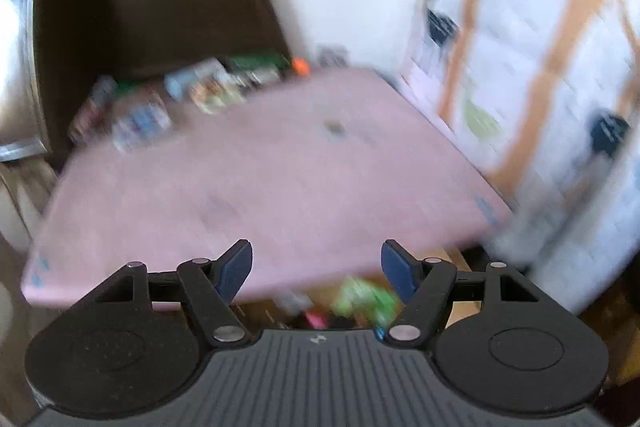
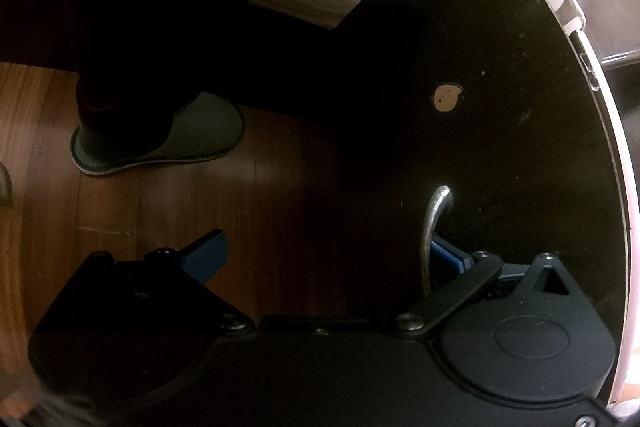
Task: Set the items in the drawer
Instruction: 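Grasp the wooden chess piece on the nightstand with the left gripper, then carry the chess piece over the drawer and release it inside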
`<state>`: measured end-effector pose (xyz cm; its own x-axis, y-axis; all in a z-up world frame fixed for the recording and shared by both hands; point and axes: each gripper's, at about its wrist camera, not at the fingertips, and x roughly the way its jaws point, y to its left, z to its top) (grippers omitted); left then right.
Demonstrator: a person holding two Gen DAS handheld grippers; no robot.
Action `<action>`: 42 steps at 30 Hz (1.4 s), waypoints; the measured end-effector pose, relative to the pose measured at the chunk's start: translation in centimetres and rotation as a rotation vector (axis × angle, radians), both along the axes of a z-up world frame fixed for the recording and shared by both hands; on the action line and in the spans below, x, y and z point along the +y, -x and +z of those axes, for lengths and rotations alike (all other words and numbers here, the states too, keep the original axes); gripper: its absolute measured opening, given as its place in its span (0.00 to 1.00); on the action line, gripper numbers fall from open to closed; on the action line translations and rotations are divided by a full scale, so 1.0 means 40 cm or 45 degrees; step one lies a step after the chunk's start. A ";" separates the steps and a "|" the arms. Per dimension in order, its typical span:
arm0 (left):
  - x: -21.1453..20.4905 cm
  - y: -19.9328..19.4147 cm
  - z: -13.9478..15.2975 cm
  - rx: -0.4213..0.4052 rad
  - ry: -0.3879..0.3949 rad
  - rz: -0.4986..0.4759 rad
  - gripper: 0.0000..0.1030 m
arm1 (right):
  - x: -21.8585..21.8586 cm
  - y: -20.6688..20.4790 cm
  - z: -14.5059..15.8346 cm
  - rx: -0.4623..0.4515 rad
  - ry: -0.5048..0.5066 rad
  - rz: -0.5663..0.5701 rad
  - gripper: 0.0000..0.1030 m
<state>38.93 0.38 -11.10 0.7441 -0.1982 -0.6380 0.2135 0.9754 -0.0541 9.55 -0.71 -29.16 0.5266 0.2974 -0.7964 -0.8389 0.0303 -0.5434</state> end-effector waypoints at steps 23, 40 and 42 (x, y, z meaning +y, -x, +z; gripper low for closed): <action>0.088 -0.548 -0.063 -0.119 -0.188 0.148 0.50 | -0.023 0.006 0.004 -0.016 -0.043 0.041 1.00; 0.154 -0.684 -0.127 -0.022 -0.094 0.093 0.26 | -0.021 0.002 0.001 -0.015 -0.053 0.038 1.00; 0.145 -0.679 -0.120 -0.012 -0.125 0.086 0.17 | -0.022 0.001 0.001 -0.015 -0.053 0.042 1.00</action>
<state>66.11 6.17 -15.90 0.7594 -0.0843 -0.6451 0.1475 0.9881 0.0444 9.50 -1.58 -29.10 0.5256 0.3472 -0.7767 -0.8332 0.0258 -0.5523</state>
